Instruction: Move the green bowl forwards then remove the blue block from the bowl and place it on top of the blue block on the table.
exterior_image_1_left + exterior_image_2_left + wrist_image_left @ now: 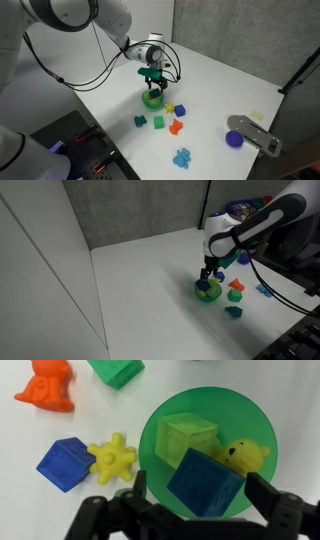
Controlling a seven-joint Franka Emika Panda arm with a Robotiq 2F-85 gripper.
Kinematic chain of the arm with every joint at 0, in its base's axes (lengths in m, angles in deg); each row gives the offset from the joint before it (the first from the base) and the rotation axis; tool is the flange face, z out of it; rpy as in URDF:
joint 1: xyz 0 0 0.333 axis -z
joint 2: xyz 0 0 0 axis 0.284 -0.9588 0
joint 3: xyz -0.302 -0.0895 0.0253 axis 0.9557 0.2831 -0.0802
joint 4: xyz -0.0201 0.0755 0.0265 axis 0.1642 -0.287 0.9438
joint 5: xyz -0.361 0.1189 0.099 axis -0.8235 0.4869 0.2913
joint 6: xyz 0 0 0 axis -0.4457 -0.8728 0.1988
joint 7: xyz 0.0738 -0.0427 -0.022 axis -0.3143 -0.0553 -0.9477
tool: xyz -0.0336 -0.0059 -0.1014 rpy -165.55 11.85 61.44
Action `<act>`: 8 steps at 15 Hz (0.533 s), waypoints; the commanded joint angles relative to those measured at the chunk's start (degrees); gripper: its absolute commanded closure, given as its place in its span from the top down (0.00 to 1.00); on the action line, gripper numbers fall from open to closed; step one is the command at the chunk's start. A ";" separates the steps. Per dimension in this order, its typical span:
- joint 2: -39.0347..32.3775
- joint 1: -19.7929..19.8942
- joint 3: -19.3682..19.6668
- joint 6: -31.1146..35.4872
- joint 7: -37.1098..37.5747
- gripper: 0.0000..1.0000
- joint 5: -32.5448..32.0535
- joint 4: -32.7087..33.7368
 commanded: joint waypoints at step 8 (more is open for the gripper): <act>-7.67 -3.20 1.77 -3.73 10.50 0.66 1.01 10.12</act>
